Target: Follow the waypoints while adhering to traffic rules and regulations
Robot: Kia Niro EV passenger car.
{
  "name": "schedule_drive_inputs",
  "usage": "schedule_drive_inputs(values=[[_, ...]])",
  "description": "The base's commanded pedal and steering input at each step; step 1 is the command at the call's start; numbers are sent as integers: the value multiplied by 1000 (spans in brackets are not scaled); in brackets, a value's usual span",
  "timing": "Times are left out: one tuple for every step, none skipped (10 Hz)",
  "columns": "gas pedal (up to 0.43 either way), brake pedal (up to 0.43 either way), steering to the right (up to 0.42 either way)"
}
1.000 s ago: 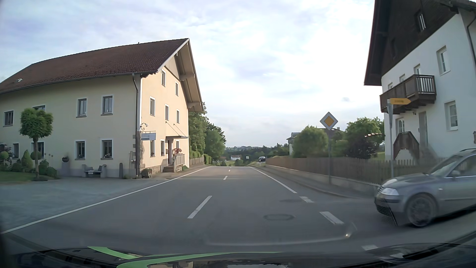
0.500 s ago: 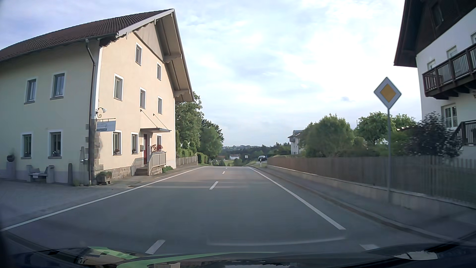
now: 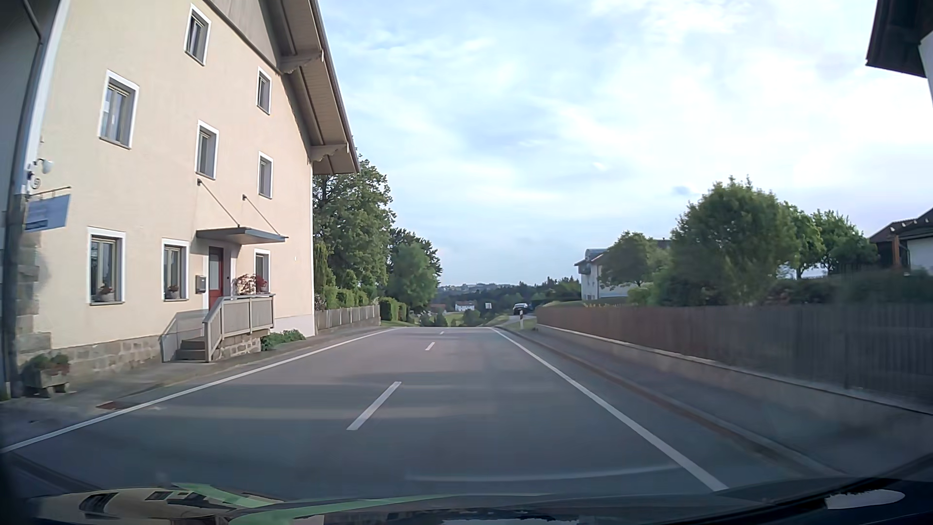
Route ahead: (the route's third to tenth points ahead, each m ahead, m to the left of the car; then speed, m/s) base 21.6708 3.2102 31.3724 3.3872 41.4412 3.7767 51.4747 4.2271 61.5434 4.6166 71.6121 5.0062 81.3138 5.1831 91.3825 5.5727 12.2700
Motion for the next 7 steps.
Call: schedule_drive_inputs(values=[[59,0,-12],[59,0,-12],[59,0,-12],[47,0,-11],[47,0,-11],[39,0,-11],[39,0,-10]])
